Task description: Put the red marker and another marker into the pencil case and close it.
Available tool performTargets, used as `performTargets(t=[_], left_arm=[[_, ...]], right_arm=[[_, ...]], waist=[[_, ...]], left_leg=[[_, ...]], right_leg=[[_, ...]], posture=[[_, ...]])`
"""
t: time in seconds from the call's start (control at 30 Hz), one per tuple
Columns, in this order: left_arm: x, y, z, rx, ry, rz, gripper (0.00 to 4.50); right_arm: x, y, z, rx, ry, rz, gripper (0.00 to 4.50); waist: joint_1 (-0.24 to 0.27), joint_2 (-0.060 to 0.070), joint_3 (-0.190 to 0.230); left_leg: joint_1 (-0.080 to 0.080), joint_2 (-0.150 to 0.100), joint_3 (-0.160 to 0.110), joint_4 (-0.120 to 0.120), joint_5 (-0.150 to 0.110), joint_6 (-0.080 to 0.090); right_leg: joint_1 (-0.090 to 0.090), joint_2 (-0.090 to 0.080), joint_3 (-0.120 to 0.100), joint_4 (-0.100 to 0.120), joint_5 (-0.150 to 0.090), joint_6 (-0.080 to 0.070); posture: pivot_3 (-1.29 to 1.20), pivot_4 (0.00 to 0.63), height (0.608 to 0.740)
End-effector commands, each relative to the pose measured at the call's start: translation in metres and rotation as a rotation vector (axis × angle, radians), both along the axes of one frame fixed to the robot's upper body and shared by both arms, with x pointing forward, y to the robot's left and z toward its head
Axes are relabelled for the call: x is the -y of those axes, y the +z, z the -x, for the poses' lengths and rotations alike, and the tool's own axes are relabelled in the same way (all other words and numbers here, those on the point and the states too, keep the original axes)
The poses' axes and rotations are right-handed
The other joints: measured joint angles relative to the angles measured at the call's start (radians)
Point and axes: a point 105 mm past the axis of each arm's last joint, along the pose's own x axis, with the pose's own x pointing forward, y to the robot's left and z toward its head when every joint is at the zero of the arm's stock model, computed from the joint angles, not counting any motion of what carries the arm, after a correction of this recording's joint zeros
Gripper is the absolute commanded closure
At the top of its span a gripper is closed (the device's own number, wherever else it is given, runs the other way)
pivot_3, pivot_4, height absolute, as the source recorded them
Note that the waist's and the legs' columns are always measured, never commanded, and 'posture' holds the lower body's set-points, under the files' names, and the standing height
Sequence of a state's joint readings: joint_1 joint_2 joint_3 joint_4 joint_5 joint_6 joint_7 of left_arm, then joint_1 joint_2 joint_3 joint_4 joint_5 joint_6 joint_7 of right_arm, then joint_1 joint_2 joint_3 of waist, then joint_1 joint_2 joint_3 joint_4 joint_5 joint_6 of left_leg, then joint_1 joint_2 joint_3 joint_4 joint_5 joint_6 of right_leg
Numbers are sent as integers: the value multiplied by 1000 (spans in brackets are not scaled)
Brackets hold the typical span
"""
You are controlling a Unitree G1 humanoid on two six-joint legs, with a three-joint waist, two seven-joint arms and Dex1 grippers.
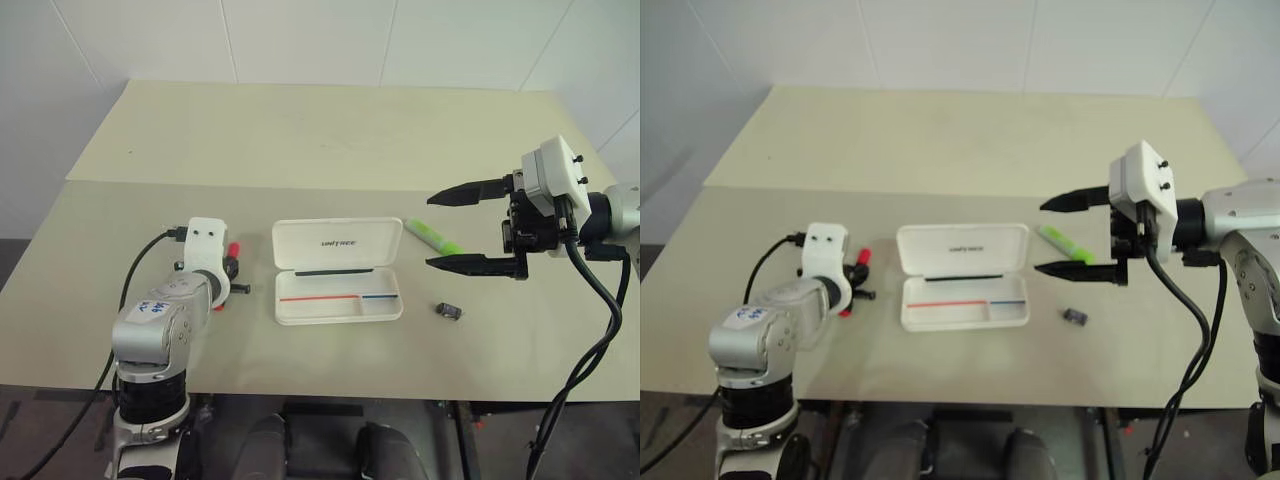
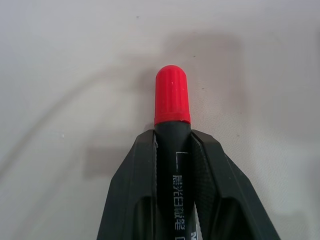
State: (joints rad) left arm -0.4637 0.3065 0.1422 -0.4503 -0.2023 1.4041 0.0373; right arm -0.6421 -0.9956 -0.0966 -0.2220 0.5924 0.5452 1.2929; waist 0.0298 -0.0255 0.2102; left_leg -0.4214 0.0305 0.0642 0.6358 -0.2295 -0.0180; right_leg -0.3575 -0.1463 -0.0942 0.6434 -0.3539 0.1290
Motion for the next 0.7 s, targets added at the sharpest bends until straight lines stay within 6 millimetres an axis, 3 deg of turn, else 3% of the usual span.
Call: performTargets(t=[0.03, 0.13, 0.2, 0.27, 0.33, 0.37, 0.53, 0.7], left_arm=[[-19, 19, 0, 71, -53, -55, 3905], [-49, 56, 17, 151, -194, -138, 3905], [-62, 58, 35, 122, -294, -208, 3905], [-59, 51, 65, 73, -493, -219, 3905], [-45, 49, 96, 46, -738, -236, 3905], [-37, 54, 101, 72, -812, -218, 3905], [-1, 63, 89, 154, -982, -221, 3905], [66, 62, 79, 205, -1220, -234, 3905]], right_arm=[[2, 14, 1, 59, -3, -12, 0], [4, 17, 1, 64, -2, -2, 0], [5, 17, 3, 53, 11, 7, 0], [8, 13, 5, 27, 23, 14, 0], [13, 9, 2, 14, -4, 29, 0], [15, 8, 0, 11, -14, 29, 0], [16, 7, -2, 12, -14, 23, 0], [17, 9, 5, 23, -25, 19, 0]], waist=[[-3, -1, 0], [-19, -3, 2], [-29, -2, 2], [-34, -1, 2], [-33, -1, 2], [-31, -1, 2], [-2, 2, 1], [-4, 2, 1]], left_leg=[[0, 0, 0, 0, 0, 0], [-1, 1, 2, -3, 0, -1], [-1, 2, 3, -5, 0, -1], [-1, 2, 4, -7, -1, -1], [0, 2, 4, -7, -3, -1], [-1, 2, 5, -7, -3, -1], [0, 2, 3, -5, -3, -1], [-2, 1, 5, -5, -3, 1]], right_leg=[[0, 0, 0, 0, 0, 0], [-4, 1, 2, 0, 0, 0], [-5, 2, 2, 0, 0, -1], [-5, 2, 3, -1, 0, -1], [-4, 1, 4, -2, 0, 0], [-5, 1, 4, -5, 0, 0], [-2, 1, 1, -6, 2, -2], [-3, 2, 2, -5, 3, 0]], posture=[[0, 150, 740], [0, 150, 740], [0, 150, 740], [0, 150, 740], [0, 150, 740], [0, 150, 740], [0, 150, 740], [0, 150, 740]])
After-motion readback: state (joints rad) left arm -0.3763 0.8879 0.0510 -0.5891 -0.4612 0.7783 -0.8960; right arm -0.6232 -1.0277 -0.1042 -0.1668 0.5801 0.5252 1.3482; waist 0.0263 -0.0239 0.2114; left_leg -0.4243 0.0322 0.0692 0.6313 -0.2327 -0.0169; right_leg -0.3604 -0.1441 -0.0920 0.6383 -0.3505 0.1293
